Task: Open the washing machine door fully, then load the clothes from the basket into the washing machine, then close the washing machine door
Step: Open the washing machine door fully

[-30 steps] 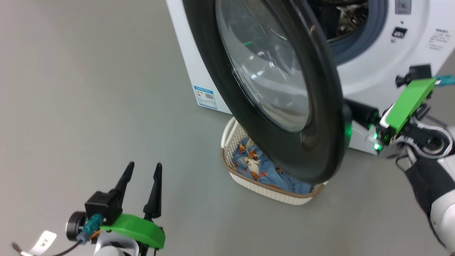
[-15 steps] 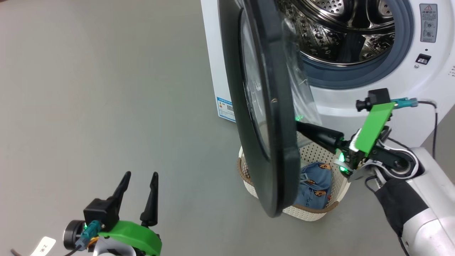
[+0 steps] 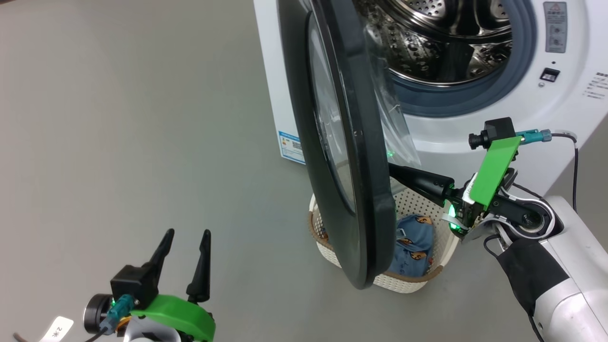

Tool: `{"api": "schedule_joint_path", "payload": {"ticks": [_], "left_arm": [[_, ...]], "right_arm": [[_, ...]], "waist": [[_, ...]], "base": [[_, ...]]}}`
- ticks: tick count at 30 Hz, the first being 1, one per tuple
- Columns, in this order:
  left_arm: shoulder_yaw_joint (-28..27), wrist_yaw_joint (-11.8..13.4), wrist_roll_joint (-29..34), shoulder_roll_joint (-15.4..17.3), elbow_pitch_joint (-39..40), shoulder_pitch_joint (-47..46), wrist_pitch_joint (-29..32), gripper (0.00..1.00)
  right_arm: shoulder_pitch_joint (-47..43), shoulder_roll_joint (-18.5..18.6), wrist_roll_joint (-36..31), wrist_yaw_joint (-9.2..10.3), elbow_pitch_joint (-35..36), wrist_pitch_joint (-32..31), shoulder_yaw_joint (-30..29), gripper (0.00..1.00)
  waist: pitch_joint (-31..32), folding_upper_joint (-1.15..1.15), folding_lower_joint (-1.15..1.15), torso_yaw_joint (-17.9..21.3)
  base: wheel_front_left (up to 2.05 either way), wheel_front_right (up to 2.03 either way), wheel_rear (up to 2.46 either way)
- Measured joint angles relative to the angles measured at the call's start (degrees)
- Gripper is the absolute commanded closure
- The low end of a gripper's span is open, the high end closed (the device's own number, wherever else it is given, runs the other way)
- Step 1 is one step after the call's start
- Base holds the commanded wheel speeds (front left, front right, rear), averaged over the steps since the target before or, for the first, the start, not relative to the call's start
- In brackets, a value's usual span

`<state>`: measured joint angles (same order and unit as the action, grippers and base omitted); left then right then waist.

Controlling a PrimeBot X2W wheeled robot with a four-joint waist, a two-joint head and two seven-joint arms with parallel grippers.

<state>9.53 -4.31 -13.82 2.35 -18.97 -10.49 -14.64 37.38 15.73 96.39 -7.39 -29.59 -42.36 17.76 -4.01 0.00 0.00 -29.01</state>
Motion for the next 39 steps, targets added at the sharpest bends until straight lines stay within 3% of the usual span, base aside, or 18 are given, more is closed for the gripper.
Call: {"api": "schedule_joint_path", "payload": {"ticks": [7, 8, 10, 11, 12, 22, 39], "left_arm": [[-0.1, 0.0, 0.5, 0.1, -0.1, 0.0, 0.0, 0.0], [-0.1, 0.0, 0.5, 0.2, -0.1, 0.0, 0.0, 0.0], [-0.3, 0.0, 0.5, 0.4, -0.1, 0.0, 0.0, 0.0], [-0.3, 0.0, 0.5, 0.4, -0.1, 0.0, 0.0, 0.0], [-0.4, 0.0, 0.5, 0.4, -0.1, 0.0, 0.0, 0.0], [-1.3, 0.1, 0.5, 0.5, -0.1, 0.0, 0.0, 0.0], [-2.8, 0.6, 0.5, 0.7, 0.5, 0.7, 0.0, 0.0]], "right_arm": [[-0.4, -0.1, -0.6, 0.0, 1.5, 1.0, -1.5, 1.0], [-0.8, -0.1, -1.0, 0.0, 1.8, 1.7, -1.8, 0.92], [-1.5, -0.1, -1.1, 0.0, 2.5, 2.4, -2.3, 0.56], [-1.8, -0.1, -1.2, 0.0, 3.0, 2.7, -2.5, 0.33], [-2.1, -0.1, -1.4, 0.0, 3.5, 3.0, -2.8, 0.0], [-6.8, 1.5, -8.1, 0.0, 11.3, 7.5, -2.5, 0.0], [-14.8, 7.2, -23.4, 0.0, 21.0, 30.0, 0.7, 0.0]], "waist": [[0.5, 0.0, 0.0, 2.8], [0.6, 0.0, 0.0, 3.3], [0.7, 0.0, 0.0, 4.3], [0.8, 0.0, 0.0, 4.8], [0.9, 0.0, 0.0, 5.4], [1.5, 0.0, 0.0, 11.7], [3.0, 0.0, 0.0, 23.1]], "base": [[0.0, 0.0, 0.0], [0.0, 0.0, 0.0], [0.0, 0.0, 0.0], [0.0, 0.0, 0.0], [0.0, 0.0, 0.0], [0.0, 0.0, 0.0], [0.0, 0.0, 0.0]]}}
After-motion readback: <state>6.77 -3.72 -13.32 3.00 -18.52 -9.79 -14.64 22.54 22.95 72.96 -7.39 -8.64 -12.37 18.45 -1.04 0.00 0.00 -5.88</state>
